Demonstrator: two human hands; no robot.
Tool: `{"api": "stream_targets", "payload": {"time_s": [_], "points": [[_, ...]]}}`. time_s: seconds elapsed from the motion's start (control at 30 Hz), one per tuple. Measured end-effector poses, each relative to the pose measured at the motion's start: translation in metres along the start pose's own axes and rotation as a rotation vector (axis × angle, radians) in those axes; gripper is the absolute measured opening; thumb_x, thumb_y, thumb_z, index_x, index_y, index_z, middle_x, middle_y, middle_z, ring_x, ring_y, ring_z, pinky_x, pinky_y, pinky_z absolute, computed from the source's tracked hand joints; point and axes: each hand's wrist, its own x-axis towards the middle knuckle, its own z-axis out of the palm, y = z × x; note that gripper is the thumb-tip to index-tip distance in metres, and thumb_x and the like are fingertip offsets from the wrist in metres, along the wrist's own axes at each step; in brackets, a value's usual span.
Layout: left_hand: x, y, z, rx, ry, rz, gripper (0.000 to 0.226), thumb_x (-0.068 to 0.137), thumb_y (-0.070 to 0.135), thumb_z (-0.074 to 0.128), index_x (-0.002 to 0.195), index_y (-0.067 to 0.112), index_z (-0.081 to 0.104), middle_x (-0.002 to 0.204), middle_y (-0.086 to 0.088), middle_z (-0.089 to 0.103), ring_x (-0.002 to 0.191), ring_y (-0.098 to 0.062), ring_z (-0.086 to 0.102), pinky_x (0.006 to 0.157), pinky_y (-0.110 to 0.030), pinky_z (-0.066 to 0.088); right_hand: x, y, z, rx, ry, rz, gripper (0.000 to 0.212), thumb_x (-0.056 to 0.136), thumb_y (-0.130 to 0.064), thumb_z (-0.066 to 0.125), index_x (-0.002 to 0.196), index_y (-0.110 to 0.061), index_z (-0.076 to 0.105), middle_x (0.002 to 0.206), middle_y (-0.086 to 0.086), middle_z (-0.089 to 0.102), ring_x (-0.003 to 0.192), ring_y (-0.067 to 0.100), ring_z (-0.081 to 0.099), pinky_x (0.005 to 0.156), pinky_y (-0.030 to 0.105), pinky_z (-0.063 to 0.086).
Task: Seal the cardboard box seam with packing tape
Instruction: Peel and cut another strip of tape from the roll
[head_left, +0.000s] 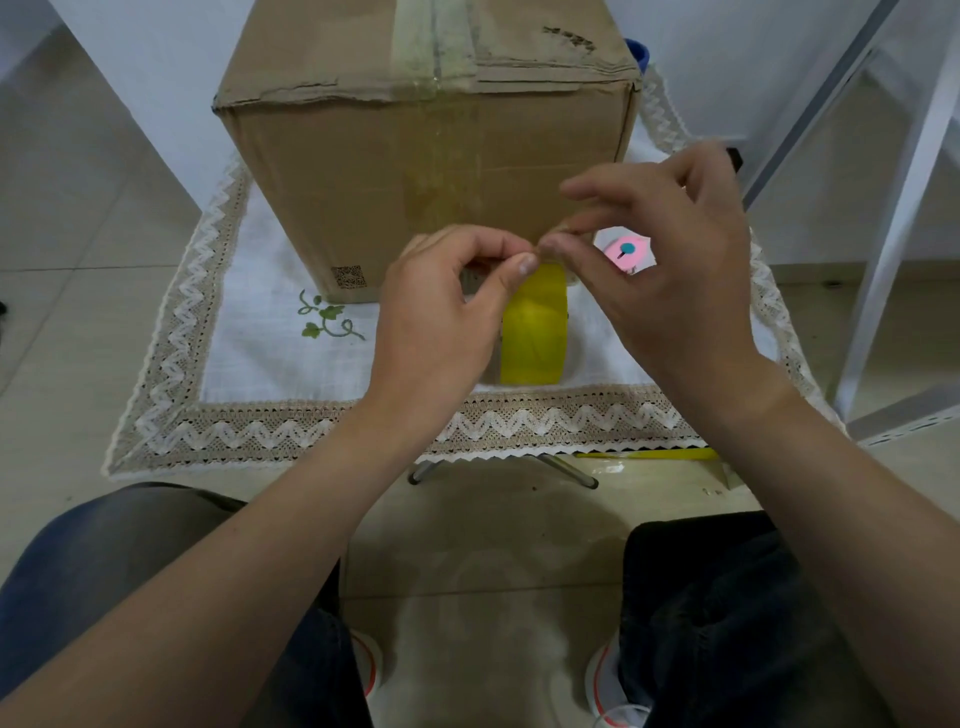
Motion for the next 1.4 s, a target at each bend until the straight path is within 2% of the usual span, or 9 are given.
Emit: {"api": "stream_targets", "payload": {"time_s": [0.17,0.33,0.53,0.73,0.9,1.03,1.17,1.33,1.4], "points": [[0.002,-0.003,-0.002,-0.121,0.002,-0.070,0.008,0.096,0.021,0.072,0.095,0.029,0.074,0.088,0.010,0.074,0.087,-0.011,0.069,0.081,-0.038,0.060,-0.001,-0.002,0.000,-0.061,-0.023,0.028,0.034,0.092,-0.038,0.078,0.117,-0.015,0.071,0.112,-0.008,0.074,0.089,0.024,0.060,0.076,0.029,0.045],[0.003,-0.002,-0.006,-0.159,0.007,-0.085,0.010,0.097,0.018,0.072,0.095,0.028,0.074,0.084,0.013,0.072,0.081,0.000,0.065,0.074,-0.018,0.051,0.001,0.004,0.002,0.029,-0.064,0.027,0.019,0.097,-0.032,0.075,0.092,-0.014,0.077,0.088,-0.002,0.072,0.074,0.017,0.060,0.065,0.036,0.049],[0.003,-0.003,-0.006,-0.140,0.007,-0.033,0.014,0.096,0.018,0.073,0.101,0.031,0.075,0.098,-0.001,0.077,0.093,-0.015,0.071,0.080,-0.027,0.057,-0.002,0.003,0.009,0.130,-0.142,0.069,0.012,0.096,-0.023,0.075,0.102,-0.015,0.083,0.088,-0.001,0.072,0.062,0.012,0.054,0.060,0.022,0.045],[0.004,-0.003,-0.007,-0.134,0.001,0.006,0.018,0.094,0.016,0.074,0.100,0.033,0.075,0.098,-0.005,0.076,0.092,-0.019,0.070,0.079,-0.029,0.056,-0.002,0.004,0.010,0.181,-0.180,0.116,0.015,0.094,-0.019,0.076,0.108,-0.015,0.081,0.095,-0.002,0.073,0.068,0.007,0.057,0.065,0.006,0.038],[0.005,-0.002,-0.009,-0.064,-0.015,0.064,0.015,0.093,0.017,0.076,0.099,0.030,0.075,0.094,0.002,0.073,0.089,-0.006,0.065,0.075,-0.016,0.047,-0.002,0.007,0.011,0.225,-0.213,0.124,0.016,0.093,-0.016,0.077,0.108,-0.012,0.081,0.095,-0.002,0.072,0.075,-0.007,0.055,0.066,0.004,0.038],[0.007,-0.003,-0.011,-0.003,-0.003,0.109,0.013,0.090,0.022,0.079,0.097,0.033,0.077,0.091,0.012,0.072,0.093,-0.017,0.067,0.076,-0.026,0.051,-0.002,0.007,0.011,0.268,-0.233,0.128,0.014,0.094,-0.014,0.077,0.107,-0.011,0.081,0.093,-0.001,0.071,0.076,-0.006,0.056,0.065,0.004,0.038],[0.009,-0.002,-0.015,-0.035,0.003,0.090,0.017,0.084,0.025,0.084,0.091,0.037,0.075,0.087,0.020,0.075,0.089,-0.014,0.070,0.077,-0.027,0.053,-0.003,0.006,0.012,0.285,-0.259,0.117,0.015,0.093,-0.013,0.076,0.108,-0.010,0.081,0.094,0.003,0.071,0.078,-0.005,0.057,0.066,0.004,0.039],[0.009,0.000,-0.016,-0.117,-0.004,0.053,0.026,0.079,0.016,0.089,0.083,0.030,0.067,0.082,0.012,0.073,0.081,-0.005,0.070,0.072,-0.016,0.051,-0.004,0.005,0.016,0.351,-0.270,0.164,0.016,0.092,-0.012,0.078,0.108,-0.012,0.081,0.094,0.001,0.070,0.079,-0.004,0.060,0.069,0.006,0.041],[0.009,-0.001,-0.016,-0.155,-0.016,0.041,0.030,0.078,0.015,0.089,0.088,0.028,0.064,0.083,0.008,0.073,0.083,-0.008,0.071,0.073,-0.017,0.052,-0.004,0.005,0.016,0.363,-0.264,0.178,0.015,0.091,-0.013,0.079,0.106,-0.012,0.081,0.093,-0.001,0.070,0.079,-0.004,0.060,0.069,0.006,0.041]]}}
